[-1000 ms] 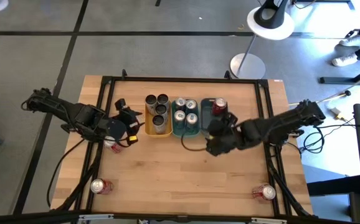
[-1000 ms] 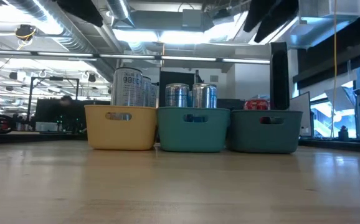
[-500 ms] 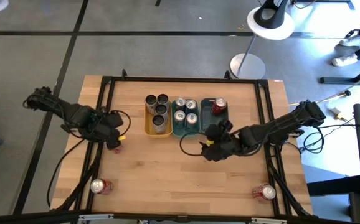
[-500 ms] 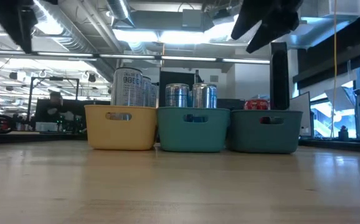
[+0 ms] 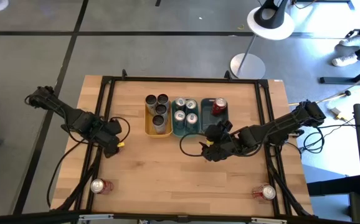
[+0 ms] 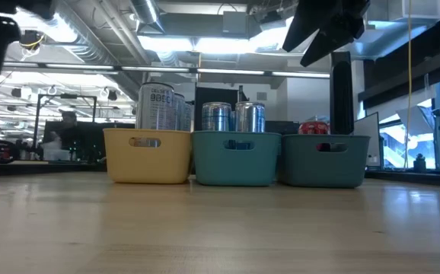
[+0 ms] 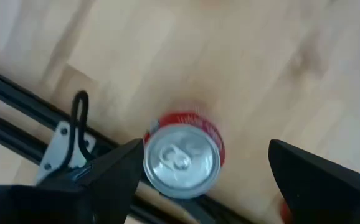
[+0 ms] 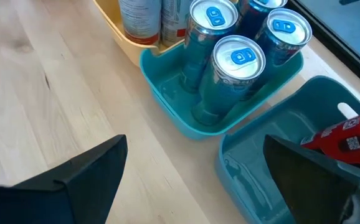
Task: Sort soda cans
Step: Put the top red-white soda can into the blue bin
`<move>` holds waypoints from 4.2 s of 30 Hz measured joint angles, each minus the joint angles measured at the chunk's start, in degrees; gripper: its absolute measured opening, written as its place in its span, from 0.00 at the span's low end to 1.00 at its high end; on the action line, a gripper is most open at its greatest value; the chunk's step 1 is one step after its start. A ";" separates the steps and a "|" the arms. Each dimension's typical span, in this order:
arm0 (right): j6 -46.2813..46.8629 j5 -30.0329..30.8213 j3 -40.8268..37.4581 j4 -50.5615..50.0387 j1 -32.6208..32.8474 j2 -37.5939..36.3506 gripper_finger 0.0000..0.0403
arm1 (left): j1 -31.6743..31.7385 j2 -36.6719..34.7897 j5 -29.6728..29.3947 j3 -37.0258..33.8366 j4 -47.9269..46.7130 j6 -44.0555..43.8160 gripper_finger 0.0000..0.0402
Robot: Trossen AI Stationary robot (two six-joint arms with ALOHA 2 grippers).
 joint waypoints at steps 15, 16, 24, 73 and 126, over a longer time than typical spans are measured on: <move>-0.07 1.26 0.00 0.24 0.00 -0.01 0.93 | 0.04 -0.02 4.30 -9.73 3.13 2.52 0.83; -0.07 1.26 0.00 0.25 0.00 0.00 0.93 | 0.04 -0.02 4.82 -10.42 4.07 3.19 0.83; -1.13 1.68 0.00 1.32 0.00 0.01 0.93 | 0.37 0.55 7.35 -10.89 3.87 6.75 0.83; -1.48 1.99 0.00 1.29 0.00 0.01 0.93 | 10.90 7.57 9.22 -10.58 25.42 23.95 0.76; 6.89 2.50 0.02 -2.74 8.55 -0.01 0.93 | 14.78 15.39 5.10 8.72 31.91 33.35 0.76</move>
